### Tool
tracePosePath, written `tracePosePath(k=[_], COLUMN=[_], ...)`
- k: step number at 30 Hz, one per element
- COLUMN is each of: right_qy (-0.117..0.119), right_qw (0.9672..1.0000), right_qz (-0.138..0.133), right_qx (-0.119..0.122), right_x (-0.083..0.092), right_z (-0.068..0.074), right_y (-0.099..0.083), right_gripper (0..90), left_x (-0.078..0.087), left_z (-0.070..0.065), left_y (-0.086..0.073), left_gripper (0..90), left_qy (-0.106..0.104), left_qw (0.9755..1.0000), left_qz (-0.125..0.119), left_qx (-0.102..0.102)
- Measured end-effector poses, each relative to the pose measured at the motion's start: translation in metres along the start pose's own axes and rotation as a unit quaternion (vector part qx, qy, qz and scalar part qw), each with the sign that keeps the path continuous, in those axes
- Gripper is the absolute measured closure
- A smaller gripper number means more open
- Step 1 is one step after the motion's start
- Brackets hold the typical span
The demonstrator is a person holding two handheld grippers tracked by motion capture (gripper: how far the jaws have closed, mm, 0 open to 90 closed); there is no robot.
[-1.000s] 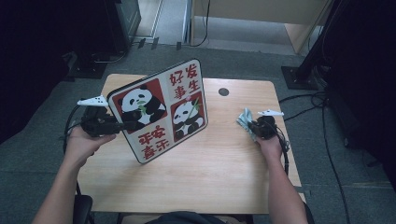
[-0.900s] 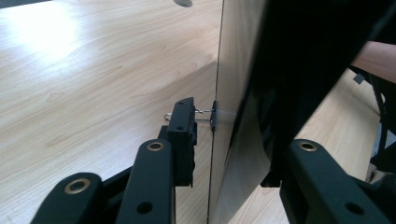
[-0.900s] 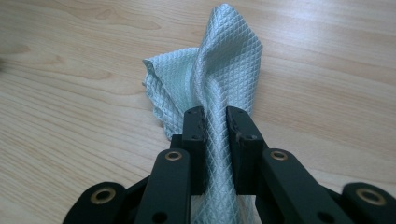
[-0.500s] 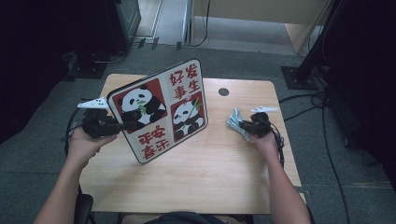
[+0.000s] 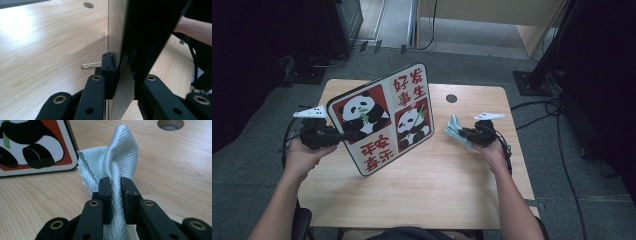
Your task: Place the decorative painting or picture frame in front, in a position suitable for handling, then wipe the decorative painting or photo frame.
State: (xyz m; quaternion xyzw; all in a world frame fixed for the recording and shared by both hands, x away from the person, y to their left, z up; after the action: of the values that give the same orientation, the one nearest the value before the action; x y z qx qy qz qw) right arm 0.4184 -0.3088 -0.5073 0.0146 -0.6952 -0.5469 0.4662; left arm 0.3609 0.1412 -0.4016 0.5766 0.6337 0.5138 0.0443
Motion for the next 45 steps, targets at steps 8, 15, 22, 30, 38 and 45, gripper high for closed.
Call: tracePosePath(k=[8,15,22,30,38,45], right_qy=[0.002,0.027,0.045,0.039,0.043,0.053], right_qw=[0.9997,0.9991,0.9984,0.9988,0.9985,0.9970], right_qz=[-0.019,-0.006,-0.009,-0.026,-0.033,-0.048], right_qx=[-0.014,-0.032,-0.034,-0.011,0.012,0.027], right_x=[0.010,0.013,0.012,0.020,0.031,0.043], right_z=[-0.002,-0.003,0.001,0.010,0.023,0.033], right_y=[0.009,0.012,0.016,0.032,0.056,0.077], right_gripper=[80.1,80.3,80.1,80.2,80.2,80.2], left_x=[0.000,0.000,0.001,0.002,0.003,0.003], left_z=[0.000,0.000,-0.003,-0.004,-0.008,-0.009], left_y=[-0.001,-0.001,-0.003,-0.005,-0.006,-0.007], left_gripper=[80.7,80.7,80.8,80.6,80.3,80.2], left_qy=[-0.003,-0.008,-0.007,-0.019,-0.020,-0.027], left_qw=[1.0000,1.0000,1.0000,0.9998,0.9997,0.9995], left_qz=[-0.001,-0.003,-0.001,0.002,0.009,0.013], left_qx=[-0.003,0.000,-0.005,-0.006,-0.009,-0.011])
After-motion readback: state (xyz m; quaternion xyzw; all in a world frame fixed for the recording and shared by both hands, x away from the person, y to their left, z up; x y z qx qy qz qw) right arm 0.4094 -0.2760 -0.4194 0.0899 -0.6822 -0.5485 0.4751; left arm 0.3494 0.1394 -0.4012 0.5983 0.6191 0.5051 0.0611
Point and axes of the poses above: each handheld gripper's, and its own axes: x roughly backward along the jaws, y roughly out of its top, z roughly to its left, the point moved 5 cm from there along -x, roughly forward along the jaws, and after that the axes turned 13 degrees about x, right-handed, at the moved point
